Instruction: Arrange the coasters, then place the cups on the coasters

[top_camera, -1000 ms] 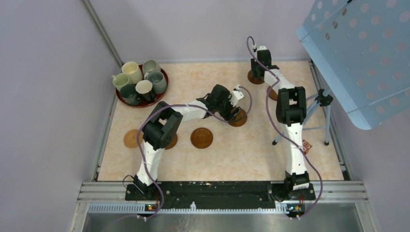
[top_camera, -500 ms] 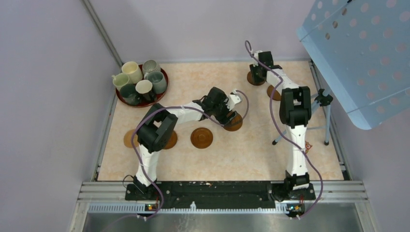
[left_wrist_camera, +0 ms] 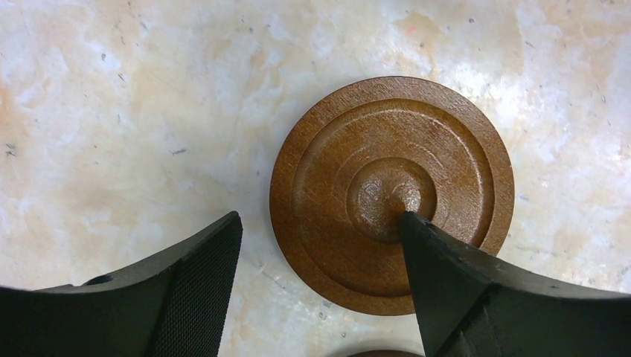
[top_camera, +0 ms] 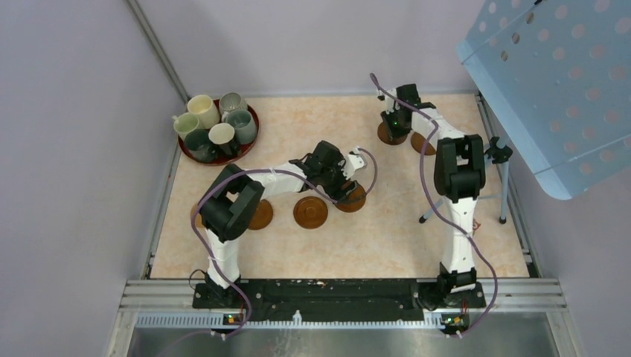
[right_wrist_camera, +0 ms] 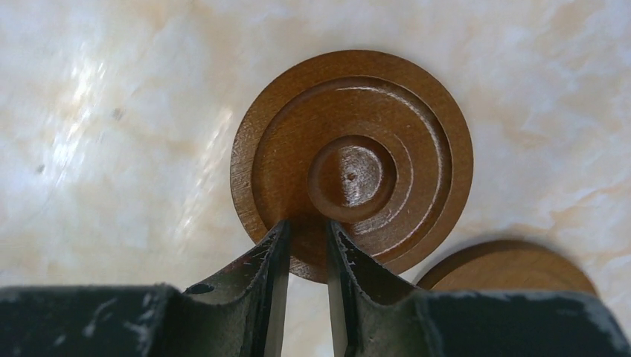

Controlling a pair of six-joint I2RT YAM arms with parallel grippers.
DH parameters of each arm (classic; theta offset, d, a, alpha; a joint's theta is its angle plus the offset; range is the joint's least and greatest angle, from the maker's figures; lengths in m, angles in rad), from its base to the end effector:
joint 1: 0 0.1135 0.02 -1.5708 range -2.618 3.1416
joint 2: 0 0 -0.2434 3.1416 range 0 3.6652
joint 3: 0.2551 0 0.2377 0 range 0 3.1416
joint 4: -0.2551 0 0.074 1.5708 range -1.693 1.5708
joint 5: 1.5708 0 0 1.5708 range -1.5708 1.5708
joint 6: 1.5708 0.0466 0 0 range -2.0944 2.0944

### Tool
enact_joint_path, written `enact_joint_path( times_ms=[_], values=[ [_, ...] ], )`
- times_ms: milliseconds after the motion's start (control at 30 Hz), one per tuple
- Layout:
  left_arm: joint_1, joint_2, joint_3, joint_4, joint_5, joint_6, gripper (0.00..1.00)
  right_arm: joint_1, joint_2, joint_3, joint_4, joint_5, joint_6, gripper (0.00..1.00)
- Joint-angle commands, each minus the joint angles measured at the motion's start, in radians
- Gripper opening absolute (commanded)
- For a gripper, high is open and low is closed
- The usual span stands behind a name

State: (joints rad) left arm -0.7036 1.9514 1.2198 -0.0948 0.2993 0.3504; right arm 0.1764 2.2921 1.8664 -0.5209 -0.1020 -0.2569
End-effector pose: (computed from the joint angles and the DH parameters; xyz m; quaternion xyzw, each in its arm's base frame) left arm 0.2976 -0.2705 0.1433 0.5101 0.7689 -0.1999 0.3296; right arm 0.4770 0.0898 0.1583 -0.2196 0.9249 0.0361 0.3084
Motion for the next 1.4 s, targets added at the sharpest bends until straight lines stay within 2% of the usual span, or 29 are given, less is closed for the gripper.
enact_joint_path(
  times_ms=[0, 333, 567, 800, 967, 1367],
  values=[
    [-0.002, -0.052, -0.06, -0.061, 0.013, 0.048, 0.83, 0.049, -0.067, -0.152, -0.199, -0.053, -0.068, 0.25],
    [-0.025, -0.132, -0.174, -0.08, 0.044, 0.107, 0.81, 0.123, -0.279, -0.499, -0.201, -0.119, -0.122, 0.25],
    [-0.055, -0.184, -0.258, -0.132, 0.037, 0.183, 0.81, 0.198, -0.36, -0.672, -0.201, -0.169, -0.154, 0.25],
    [-0.049, -0.239, -0.339, -0.158, 0.0, 0.254, 0.81, 0.293, -0.359, -0.745, -0.213, -0.236, -0.168, 0.25],
    [0.01, -0.274, -0.381, -0.152, -0.002, 0.26, 0.81, 0.337, -0.355, -0.768, -0.225, -0.26, -0.176, 0.25],
    [0.083, -0.319, -0.405, -0.041, -0.037, 0.176, 0.8, 0.391, -0.386, -0.817, -0.287, -0.355, -0.214, 0.25]
  ],
)
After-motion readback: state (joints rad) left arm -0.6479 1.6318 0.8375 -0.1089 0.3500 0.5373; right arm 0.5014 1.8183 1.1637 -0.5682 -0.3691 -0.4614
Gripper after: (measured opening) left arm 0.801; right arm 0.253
